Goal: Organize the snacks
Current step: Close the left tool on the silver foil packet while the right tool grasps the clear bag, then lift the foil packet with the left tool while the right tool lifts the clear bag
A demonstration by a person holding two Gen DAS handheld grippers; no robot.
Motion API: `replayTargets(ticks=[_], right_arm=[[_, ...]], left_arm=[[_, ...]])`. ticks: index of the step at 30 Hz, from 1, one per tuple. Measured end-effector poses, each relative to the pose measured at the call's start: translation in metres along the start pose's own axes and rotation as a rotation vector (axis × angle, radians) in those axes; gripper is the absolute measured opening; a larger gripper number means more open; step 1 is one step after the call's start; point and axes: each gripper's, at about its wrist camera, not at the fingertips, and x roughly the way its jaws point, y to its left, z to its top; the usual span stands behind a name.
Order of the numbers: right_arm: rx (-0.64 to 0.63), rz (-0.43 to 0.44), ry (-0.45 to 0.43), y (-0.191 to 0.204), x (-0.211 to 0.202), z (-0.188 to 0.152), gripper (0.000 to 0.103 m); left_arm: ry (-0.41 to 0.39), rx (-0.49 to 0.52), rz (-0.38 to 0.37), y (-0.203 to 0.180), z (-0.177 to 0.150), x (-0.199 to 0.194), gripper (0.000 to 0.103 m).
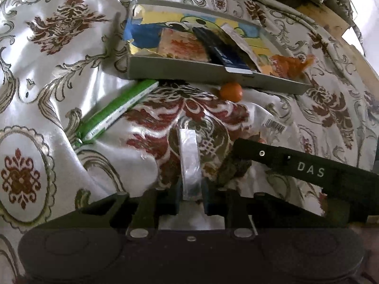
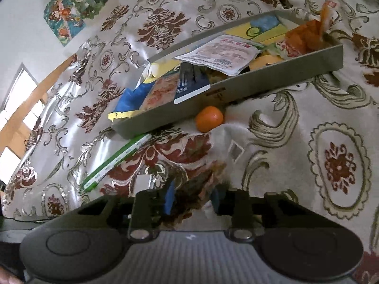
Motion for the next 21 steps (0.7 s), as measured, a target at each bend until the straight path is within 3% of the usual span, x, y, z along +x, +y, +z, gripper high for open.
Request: replayTargets(ticks=[1,2,9,13,21], right_arm=[[0.004,0.003,0.002,-0.001,-0.004,0.000,0.030],[0.008,0.005,0.004,-0.003,-0.008,0.000,0.027],[0.031,-0.009,0.043,-0.020,-0.032,-0.002,0.022],[0.038,0.025,0.075,-0.020,-0.026,-0.008,0.025],[0.051,0.038,0.082,-0.018,-0.011,-0.011,0.025]], left_arm=[[0.003,-0.002,-0.001,-0.001,-0.001,-0.001,0.009],[0.005,0.005,0.012,-0.003,-0.003,-0.002,0.007],[0.002,0.042,0.031,-0.015,-0.008,-0.004,0.008],[-0.011,0.042,0.029,-0.015,-0.007,0.002,0.018],[-0.030,0.037,0.007,-0.009,-0.005,0.009,0.015]])
